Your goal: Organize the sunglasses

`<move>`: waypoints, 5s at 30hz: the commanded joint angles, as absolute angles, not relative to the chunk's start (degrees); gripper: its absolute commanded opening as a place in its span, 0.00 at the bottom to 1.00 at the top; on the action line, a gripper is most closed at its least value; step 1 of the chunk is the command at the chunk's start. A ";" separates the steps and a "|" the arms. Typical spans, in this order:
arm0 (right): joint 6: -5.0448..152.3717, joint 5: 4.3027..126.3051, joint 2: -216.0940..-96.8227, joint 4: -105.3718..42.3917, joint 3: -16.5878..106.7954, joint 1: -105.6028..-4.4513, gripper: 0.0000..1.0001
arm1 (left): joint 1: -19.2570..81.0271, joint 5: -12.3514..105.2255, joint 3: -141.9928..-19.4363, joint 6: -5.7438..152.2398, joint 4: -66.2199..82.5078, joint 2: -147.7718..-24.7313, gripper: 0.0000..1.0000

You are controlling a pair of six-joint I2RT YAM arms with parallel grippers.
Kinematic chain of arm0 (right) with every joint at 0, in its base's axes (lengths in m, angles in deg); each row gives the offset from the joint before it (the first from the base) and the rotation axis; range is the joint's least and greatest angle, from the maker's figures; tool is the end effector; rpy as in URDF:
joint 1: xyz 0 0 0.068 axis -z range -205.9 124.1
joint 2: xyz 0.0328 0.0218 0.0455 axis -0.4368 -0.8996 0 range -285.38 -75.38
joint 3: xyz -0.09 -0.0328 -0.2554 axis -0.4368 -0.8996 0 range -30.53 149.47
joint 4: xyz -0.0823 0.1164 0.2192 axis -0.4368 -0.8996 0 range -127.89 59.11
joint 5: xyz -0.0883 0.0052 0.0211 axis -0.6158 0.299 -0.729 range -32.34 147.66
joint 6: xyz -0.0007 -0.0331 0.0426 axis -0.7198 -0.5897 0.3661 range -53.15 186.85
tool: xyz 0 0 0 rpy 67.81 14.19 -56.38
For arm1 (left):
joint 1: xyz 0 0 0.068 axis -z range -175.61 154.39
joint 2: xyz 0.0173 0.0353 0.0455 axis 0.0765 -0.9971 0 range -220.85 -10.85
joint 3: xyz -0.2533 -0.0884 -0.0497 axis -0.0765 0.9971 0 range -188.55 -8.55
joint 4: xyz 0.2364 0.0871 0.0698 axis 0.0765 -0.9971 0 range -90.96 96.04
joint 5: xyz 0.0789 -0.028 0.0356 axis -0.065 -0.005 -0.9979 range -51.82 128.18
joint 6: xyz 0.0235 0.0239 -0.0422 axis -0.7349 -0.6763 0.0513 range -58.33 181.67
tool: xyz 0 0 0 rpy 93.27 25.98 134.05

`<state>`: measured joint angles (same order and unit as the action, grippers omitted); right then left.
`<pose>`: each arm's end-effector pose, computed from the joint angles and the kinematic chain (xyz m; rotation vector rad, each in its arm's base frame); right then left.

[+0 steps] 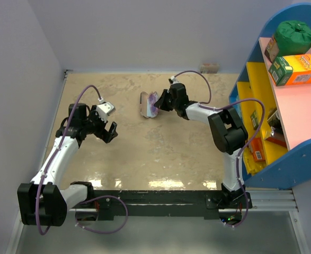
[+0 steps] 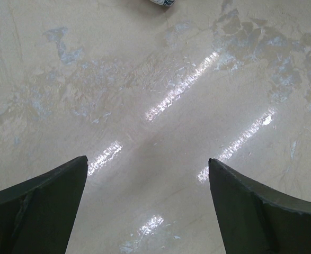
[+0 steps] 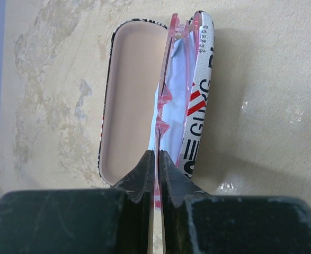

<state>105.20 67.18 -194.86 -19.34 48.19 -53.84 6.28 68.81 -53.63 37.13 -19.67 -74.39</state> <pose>0.4124 0.2254 0.1755 0.0923 2.1925 0.8559 0.2281 -0.0257 0.2563 0.7615 2.1125 -0.4140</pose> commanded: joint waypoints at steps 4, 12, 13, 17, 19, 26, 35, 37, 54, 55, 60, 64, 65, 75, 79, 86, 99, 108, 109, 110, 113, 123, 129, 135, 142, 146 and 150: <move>104.03 66.36 -191.92 -17.36 48.48 -53.67 0.00 | 5.62 68.94 -53.19 37.76 -17.34 -73.86 1.00; 103.15 66.45 -192.97 -18.76 49.98 -54.20 0.02 | 5.62 68.85 -53.11 37.76 -17.34 -73.95 1.00; 103.06 66.54 -193.24 -19.20 50.06 -54.29 0.03 | 5.62 68.85 -53.11 37.76 -17.25 -73.95 1.00; 102.27 66.89 -193.59 -20.52 51.38 -54.55 0.15 | 5.62 68.85 -53.11 37.76 -17.25 -73.95 1.00; 101.83 66.89 -193.42 -20.87 51.65 -54.73 0.17 | 5.62 68.76 -53.19 37.67 -17.16 -73.95 1.00; 100.60 66.72 -192.54 -22.45 53.23 -54.82 0.21 | 5.62 68.76 -53.11 37.67 -17.25 -73.95 1.00; 91.73 66.10 -194.20 -27.72 63.92 -54.90 0.20 | 5.53 68.76 -53.11 37.59 -17.25 -73.78 1.00; 89.01 66.98 -197.61 -32.63 68.41 -54.82 0.20 | 5.53 68.67 -53.02 37.67 -17.16 -73.78 1.00; 86.71 67.43 -208.88 -38.54 80.21 -56.40 0.18 | 5.53 68.41 -53.02 37.85 -17.07 -73.95 1.00; 86.54 66.20 -208.71 -38.54 80.04 -56.49 0.18 | 5.53 68.41 -53.02 37.68 -17.07 -73.86 1.00; 86.45 63.55 -207.04 -37.31 77.67 -56.31 0.18 | 5.53 68.41 -53.11 37.67 -17.08 -73.86 1.00; 86.62 62.24 -206.07 -36.43 76.87 -56.31 0.18 | 5.53 68.41 -53.02 37.59 -17.07 -73.86 1.00; 86.54 61.97 -206.07 -36.43 77.13 -56.22 0.18 | 5.62 68.41 -52.93 37.59 -17.07 -73.86 1.00; 86.62 59.16 -204.84 -36.43 76.96 -55.87 0.18 | 5.44 68.41 -52.93 37.59 -17.07 -73.78 1.00; 86.45 57.84 -204.23 -36.08 76.52 -55.43 0.18 | 5.44 68.50 -53.02 37.67 -17.07 -73.69 1.00; 85.57 56.87 -205.37 -37.22 77.22 -55.17 0.18 | 5.44 68.59 -53.11 37.67 -17.25 -73.69 1.00; 84.16 56.69 -206.25 -37.75 77.58 -55.08 0.18 | 5.44 68.67 -53.02 37.67 -17.08 -73.86 1.00; 83.29 59.16 -204.93 -35.64 77.57 -55.96 0.17 | 5.44 68.59 -52.93 37.59 -16.99 -73.86 1.00; 83.11 59.24 -205.10 -35.81 77.92 -55.96 0.17 | 5.44 68.59 -52.93 37.50 -17.07 -73.86 1.00; 83.02 59.42 -205.28 -35.90 78.01 -56.13 0.16 | 5.44 68.59 -52.93 37.59 -16.99 -73.86 1.00; 83.02 60.30 -205.45 -35.64 77.84 -56.31 0.15 | 5.44 68.67 -52.93 37.50 -17.07 -73.86 1.00; 82.49 59.25 -207.47 -37.48 79.51 -57.37 0.15 | 5.44 68.59 -52.93 37.59 -17.07 -73.51 1.00; 82.32 57.84 -208.35 -38.36 79.95 -57.19 0.14 | 5.35 68.85 -52.93 37.59 -17.16 -73.51 1.00; 82.32 57.84 -209.23 -39.15 80.04 -57.19 0.13 | 5.35 68.85 -52.93 37.50 -17.16 -73.34 1.00; 81.97 56.44 -209.06 -39.16 79.51 -56.84 0.11 | 5.35 68.94 -52.93 37.50 -17.16 -73.34 1.00; 81.88 56.17 -209.23 -39.51 79.42 -56.57 0.10 | 5.35 69.03 -52.93 37.50 -17.25 -73.34 1.00; 81.97 55.82 -209.24 -39.42 78.81 -56.40 0.10 | 5.35 69.03 -52.93 37.50 -17.16 -73.25 1.00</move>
